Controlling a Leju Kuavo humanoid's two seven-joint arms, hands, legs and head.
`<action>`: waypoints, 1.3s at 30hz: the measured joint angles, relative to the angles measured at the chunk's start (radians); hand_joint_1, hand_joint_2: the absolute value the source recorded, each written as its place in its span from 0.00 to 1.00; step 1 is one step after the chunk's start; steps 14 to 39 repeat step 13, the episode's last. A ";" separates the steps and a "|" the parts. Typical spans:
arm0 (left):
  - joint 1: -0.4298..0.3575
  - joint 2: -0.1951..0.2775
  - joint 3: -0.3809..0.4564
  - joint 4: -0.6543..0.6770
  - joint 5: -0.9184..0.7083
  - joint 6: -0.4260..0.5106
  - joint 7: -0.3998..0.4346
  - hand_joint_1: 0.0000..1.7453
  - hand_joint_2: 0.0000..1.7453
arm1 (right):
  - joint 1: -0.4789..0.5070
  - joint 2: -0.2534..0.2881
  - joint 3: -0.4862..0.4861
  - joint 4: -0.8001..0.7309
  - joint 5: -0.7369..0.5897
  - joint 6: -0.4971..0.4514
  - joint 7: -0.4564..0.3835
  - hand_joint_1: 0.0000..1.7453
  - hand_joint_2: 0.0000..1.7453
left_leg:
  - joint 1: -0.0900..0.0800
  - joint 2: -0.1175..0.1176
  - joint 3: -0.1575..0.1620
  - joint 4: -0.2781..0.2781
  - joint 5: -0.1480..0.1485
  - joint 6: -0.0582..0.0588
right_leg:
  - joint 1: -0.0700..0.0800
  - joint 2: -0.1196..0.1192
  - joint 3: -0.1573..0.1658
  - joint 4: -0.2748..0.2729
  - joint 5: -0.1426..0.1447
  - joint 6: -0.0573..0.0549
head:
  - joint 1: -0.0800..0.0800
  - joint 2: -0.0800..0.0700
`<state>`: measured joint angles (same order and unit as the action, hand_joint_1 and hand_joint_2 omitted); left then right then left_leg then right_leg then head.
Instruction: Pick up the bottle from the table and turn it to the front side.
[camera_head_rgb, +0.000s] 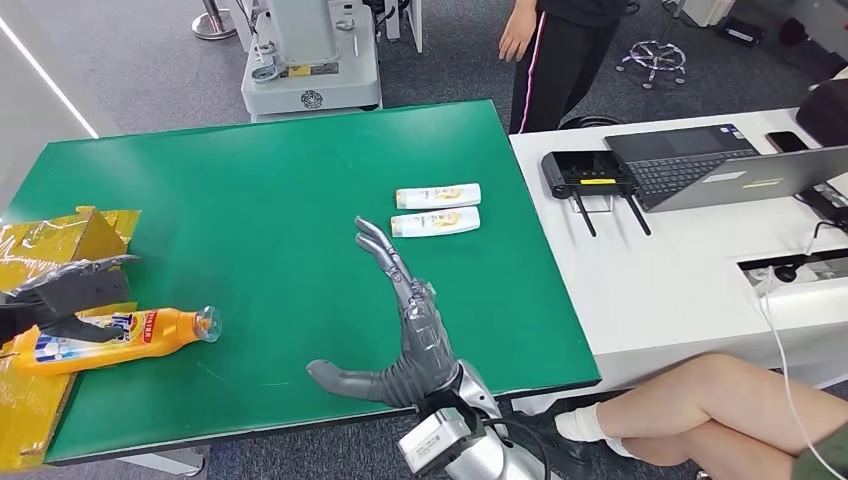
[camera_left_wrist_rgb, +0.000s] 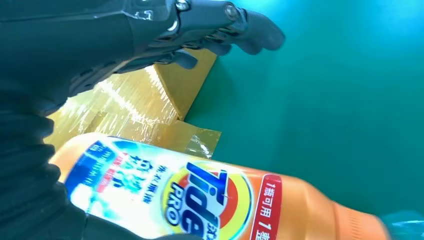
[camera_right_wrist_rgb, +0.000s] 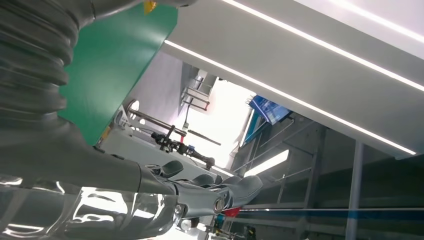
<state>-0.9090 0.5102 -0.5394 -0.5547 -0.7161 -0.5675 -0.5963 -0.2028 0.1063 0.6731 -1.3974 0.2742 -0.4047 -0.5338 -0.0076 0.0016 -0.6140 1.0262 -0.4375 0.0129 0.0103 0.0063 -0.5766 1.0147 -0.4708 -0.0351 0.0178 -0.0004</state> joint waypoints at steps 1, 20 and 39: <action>-0.002 0.018 -0.013 -0.026 0.049 -0.034 0.015 0.00 1.00 | -0.002 0.001 0.000 0.000 0.000 0.002 0.000 0.00 1.00 | 0.000 0.000 0.000 0.000 0.000 0.000 | 0.000 0.000 0.000 0.000 0.000 0.000 | 0.000 0.000; 0.147 0.017 0.029 -0.423 0.447 0.468 -0.041 0.00 1.00 | 0.000 0.009 -0.016 -0.014 0.010 0.015 -0.003 0.00 1.00 | -0.002 -0.006 0.000 0.000 0.000 0.000 | -0.002 -0.006 0.001 -0.001 -0.002 0.001 | 0.000 0.000; 0.147 0.017 0.029 -0.423 0.447 0.468 -0.041 0.00 1.00 | 0.000 0.009 -0.016 -0.014 0.010 0.015 -0.003 0.00 1.00 | -0.002 -0.006 0.000 0.000 0.000 0.000 | -0.002 -0.006 0.001 -0.001 -0.002 0.001 | 0.000 0.000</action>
